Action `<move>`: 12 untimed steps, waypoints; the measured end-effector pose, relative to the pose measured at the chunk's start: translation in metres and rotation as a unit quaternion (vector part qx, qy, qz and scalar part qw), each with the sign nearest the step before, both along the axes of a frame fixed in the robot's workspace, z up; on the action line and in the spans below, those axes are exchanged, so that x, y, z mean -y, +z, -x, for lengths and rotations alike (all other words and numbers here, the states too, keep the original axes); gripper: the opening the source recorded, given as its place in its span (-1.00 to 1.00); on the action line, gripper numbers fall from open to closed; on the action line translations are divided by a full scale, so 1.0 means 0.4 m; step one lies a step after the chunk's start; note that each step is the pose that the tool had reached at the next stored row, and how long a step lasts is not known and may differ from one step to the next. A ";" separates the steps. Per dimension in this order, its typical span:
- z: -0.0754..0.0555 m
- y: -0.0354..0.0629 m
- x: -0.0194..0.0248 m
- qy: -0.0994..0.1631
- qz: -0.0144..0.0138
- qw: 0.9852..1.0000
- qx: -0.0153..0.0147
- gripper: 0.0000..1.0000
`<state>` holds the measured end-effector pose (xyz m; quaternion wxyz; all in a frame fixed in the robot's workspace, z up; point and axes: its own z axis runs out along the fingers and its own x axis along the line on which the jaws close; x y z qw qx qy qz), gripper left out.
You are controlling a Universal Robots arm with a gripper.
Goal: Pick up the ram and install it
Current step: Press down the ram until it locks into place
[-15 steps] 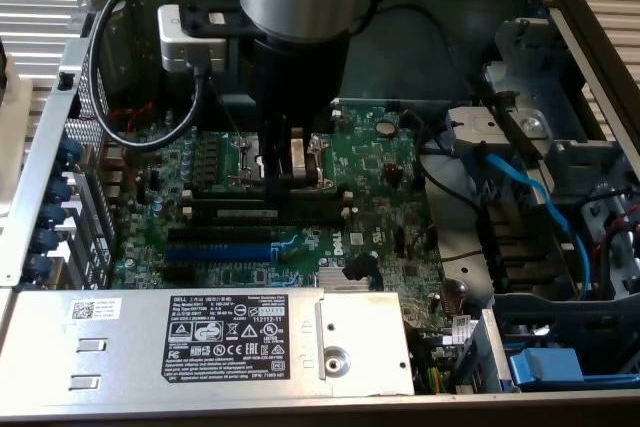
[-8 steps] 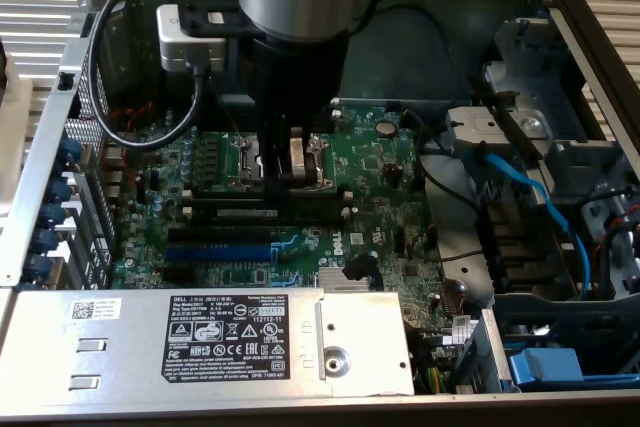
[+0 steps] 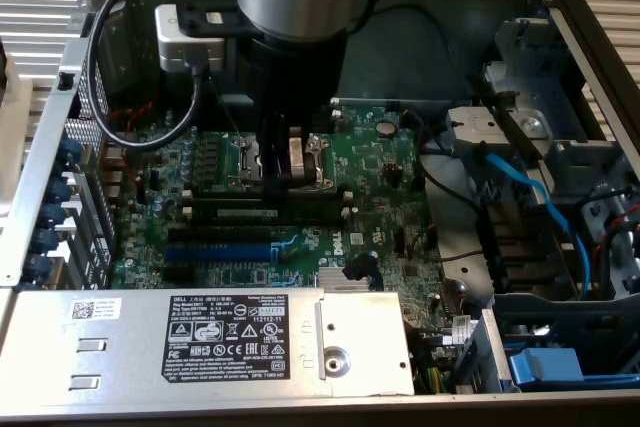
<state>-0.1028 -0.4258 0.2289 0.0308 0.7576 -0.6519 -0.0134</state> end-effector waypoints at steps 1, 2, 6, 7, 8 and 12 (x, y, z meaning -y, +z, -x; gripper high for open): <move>0.001 0.000 0.000 0.000 0.000 1.000 0.000 -0.80; 0.001 0.000 0.000 0.000 0.000 1.000 0.000 -0.80; 0.003 0.001 0.000 0.001 0.000 1.000 0.000 -0.80; 0.003 0.004 0.000 0.001 0.000 1.000 0.000 -0.80; 0.003 0.014 0.000 0.001 0.000 1.000 0.000 -0.80; 0.006 0.041 0.000 0.001 0.000 1.000 0.000 -0.80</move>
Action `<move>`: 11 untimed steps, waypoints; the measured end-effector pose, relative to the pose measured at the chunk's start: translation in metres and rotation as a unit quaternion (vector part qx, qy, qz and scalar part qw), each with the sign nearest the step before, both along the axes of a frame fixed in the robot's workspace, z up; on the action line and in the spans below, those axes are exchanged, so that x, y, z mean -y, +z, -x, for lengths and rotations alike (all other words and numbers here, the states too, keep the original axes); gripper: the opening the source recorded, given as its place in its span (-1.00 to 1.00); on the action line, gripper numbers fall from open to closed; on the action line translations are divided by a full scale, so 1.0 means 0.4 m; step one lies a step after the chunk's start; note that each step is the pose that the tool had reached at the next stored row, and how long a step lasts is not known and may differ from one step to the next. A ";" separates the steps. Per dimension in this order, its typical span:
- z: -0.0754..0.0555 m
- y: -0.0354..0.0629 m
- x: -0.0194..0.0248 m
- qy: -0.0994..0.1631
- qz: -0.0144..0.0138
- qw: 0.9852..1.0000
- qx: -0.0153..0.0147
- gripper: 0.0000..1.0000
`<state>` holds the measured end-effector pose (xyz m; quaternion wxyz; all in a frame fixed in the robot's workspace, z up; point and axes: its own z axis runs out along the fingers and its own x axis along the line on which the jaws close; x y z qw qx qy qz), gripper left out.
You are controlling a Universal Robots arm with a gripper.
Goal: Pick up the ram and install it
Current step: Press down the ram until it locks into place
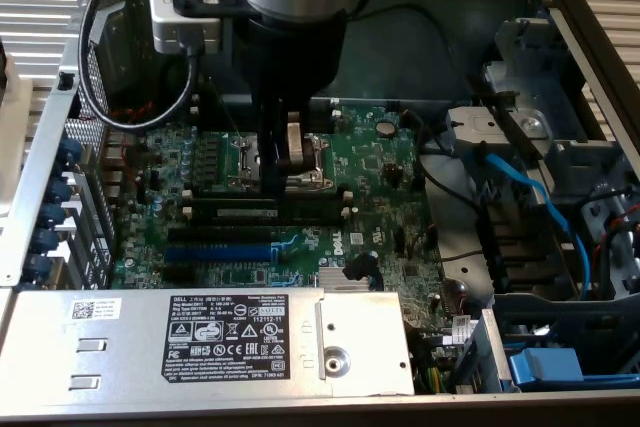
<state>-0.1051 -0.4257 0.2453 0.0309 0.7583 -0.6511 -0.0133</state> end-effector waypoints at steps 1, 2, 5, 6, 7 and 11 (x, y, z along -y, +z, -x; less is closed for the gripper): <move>0.002 0.001 0.000 0.000 0.000 1.000 0.000 -0.80; 0.005 0.002 0.000 0.000 0.000 1.000 0.000 -0.80; 0.018 0.002 0.000 0.000 0.000 1.000 0.000 -0.80; 0.021 0.002 -0.001 0.000 0.000 1.000 0.000 -0.80; 0.025 0.002 -0.001 0.000 0.000 1.000 0.000 -0.80; 0.040 0.002 -0.003 0.000 0.000 1.000 0.000 -0.80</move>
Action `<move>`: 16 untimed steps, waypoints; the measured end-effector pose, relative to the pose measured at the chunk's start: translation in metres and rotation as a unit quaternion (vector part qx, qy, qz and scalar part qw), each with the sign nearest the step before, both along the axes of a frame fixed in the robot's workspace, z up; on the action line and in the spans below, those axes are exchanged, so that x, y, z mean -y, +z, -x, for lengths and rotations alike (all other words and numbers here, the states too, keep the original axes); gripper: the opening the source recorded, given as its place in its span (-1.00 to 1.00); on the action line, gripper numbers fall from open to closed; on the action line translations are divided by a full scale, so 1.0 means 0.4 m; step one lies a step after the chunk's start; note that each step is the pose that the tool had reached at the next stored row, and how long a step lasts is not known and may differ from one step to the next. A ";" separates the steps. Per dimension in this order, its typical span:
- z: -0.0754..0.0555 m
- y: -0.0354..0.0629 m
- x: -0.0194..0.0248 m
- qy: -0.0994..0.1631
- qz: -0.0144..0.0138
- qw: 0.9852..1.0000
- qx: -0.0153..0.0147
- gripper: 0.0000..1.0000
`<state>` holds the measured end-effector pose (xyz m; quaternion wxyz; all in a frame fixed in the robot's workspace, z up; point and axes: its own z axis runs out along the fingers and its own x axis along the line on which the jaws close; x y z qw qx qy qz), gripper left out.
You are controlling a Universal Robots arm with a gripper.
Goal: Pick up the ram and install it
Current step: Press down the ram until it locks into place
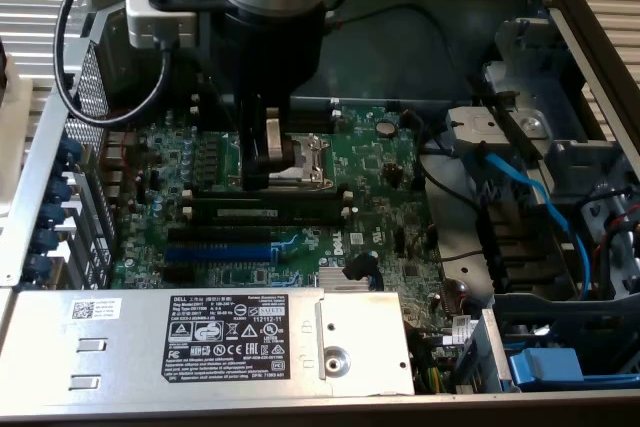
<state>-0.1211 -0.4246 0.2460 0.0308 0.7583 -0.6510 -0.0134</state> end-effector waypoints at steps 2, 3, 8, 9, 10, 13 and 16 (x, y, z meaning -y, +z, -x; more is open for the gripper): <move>0.005 -0.001 -0.001 0.000 0.000 1.000 0.000 -0.80; 0.006 -0.003 -0.001 0.000 0.000 1.000 0.000 -0.80; 0.009 -0.013 -0.001 0.000 0.000 1.000 0.000 -0.80; 0.009 -0.014 -0.001 0.000 0.000 1.000 0.000 -0.80; 0.011 -0.019 -0.001 0.000 0.000 1.000 0.000 -0.80; 0.012 -0.026 -0.001 0.000 0.000 1.000 0.000 -0.80; 0.013 -0.033 -0.001 0.000 0.000 1.000 0.000 -0.80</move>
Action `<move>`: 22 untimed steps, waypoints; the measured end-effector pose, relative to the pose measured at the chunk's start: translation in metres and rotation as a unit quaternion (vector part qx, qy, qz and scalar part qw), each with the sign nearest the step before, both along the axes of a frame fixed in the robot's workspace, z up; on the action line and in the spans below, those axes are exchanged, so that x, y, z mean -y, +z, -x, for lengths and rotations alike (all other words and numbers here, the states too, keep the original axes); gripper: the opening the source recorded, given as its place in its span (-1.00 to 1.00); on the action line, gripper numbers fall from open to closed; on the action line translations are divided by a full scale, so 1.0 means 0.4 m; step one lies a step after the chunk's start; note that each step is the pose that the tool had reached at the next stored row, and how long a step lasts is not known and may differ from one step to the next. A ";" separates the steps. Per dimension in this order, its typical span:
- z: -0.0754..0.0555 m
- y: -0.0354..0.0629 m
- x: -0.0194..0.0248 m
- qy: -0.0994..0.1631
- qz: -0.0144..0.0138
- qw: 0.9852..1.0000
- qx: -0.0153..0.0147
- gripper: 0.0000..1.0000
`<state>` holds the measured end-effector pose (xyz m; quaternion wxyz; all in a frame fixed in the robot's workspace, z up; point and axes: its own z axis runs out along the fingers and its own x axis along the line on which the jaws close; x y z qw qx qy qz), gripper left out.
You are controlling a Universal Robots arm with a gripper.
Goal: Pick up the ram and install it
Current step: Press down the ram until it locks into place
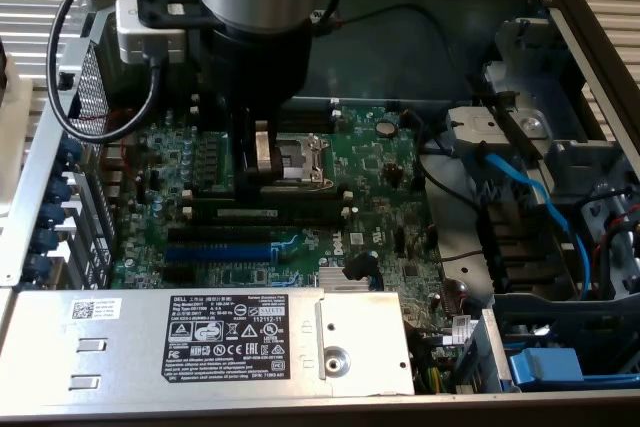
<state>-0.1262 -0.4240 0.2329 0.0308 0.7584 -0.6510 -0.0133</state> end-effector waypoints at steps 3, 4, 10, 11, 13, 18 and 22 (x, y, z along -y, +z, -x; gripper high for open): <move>0.000 -0.010 0.000 0.000 0.000 1.000 0.000 -0.80; 0.000 -0.012 0.000 0.000 0.001 1.000 0.000 -0.80; 0.000 -0.020 0.000 0.000 0.000 1.000 0.000 -0.80; 0.000 -0.019 0.000 0.000 0.000 1.000 0.000 -0.80; 0.000 -0.009 -0.001 0.000 -0.001 1.000 0.001 -0.80; 0.000 0.034 0.000 0.001 0.000 1.000 0.000 -0.80; 0.000 0.059 0.000 0.001 0.000 1.000 0.000 -0.80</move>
